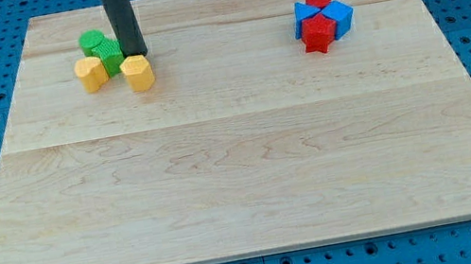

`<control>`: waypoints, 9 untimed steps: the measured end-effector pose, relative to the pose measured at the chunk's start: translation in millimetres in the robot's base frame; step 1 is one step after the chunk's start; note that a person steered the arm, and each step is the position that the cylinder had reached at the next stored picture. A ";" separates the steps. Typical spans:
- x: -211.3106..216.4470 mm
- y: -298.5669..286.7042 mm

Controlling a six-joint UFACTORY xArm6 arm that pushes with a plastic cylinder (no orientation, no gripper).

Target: Slide the yellow heart and green circle towards the top left

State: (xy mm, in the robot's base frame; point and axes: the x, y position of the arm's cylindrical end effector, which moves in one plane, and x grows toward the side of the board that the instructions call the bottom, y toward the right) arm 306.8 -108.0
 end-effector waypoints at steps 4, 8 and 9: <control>53.2 -89.3; -8.9 -77.4; -15.4 -75.3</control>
State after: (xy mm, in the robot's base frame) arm 291.4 -183.3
